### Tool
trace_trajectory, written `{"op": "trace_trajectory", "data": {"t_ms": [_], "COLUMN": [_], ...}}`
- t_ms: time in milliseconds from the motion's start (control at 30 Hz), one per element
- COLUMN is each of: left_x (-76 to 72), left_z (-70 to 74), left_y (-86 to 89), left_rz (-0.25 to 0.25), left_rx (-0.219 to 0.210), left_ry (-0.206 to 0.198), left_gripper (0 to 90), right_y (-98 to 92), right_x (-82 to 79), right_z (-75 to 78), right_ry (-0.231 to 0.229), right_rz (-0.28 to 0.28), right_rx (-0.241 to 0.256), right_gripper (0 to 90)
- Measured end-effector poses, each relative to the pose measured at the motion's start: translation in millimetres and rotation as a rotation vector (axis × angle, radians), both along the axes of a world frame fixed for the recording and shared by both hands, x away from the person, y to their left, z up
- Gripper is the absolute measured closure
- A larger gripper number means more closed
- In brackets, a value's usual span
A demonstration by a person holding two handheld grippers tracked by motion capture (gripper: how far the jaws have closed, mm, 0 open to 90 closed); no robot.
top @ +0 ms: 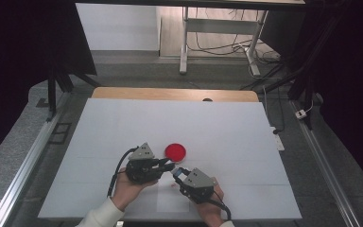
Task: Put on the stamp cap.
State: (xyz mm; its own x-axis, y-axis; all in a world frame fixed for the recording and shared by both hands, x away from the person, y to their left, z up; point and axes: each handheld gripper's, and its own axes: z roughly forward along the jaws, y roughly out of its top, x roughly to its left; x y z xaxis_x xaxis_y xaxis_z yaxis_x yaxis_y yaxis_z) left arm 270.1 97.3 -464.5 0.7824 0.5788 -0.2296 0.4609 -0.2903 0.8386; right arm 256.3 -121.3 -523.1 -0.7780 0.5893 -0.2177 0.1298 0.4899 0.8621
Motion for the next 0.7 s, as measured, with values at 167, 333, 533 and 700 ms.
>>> {"op": "trace_trajectory", "data": {"t_ms": [167, 333, 533, 700], "left_x": [0.3, 0.7, 1.3, 1.6], "left_z": [-0.5, -1.7, -4.4, -5.3], "left_y": [-0.9, -2.4, -5.4, -6.9], "left_rz": [0.003, 0.006, 0.003, 0.007], "left_rx": [0.000, 0.001, -0.005, -0.004], "left_ry": [-0.003, -0.001, 0.005, 0.003], "left_gripper": [75.3, 75.3, 75.3, 75.4], "right_y": [-0.5, -1.1, -0.5, 0.8], "right_x": [-0.5, -0.7, -1.8, -3.7], "right_z": [0.4, 0.3, 0.1, 0.1], "right_ry": [-0.007, -0.014, -0.020, -0.041], "right_rz": [-0.005, -0.013, -0.013, -0.012], "right_rx": [0.004, 0.009, 0.011, -0.001], "right_gripper": [65.1, 65.1, 65.1, 65.1]}}
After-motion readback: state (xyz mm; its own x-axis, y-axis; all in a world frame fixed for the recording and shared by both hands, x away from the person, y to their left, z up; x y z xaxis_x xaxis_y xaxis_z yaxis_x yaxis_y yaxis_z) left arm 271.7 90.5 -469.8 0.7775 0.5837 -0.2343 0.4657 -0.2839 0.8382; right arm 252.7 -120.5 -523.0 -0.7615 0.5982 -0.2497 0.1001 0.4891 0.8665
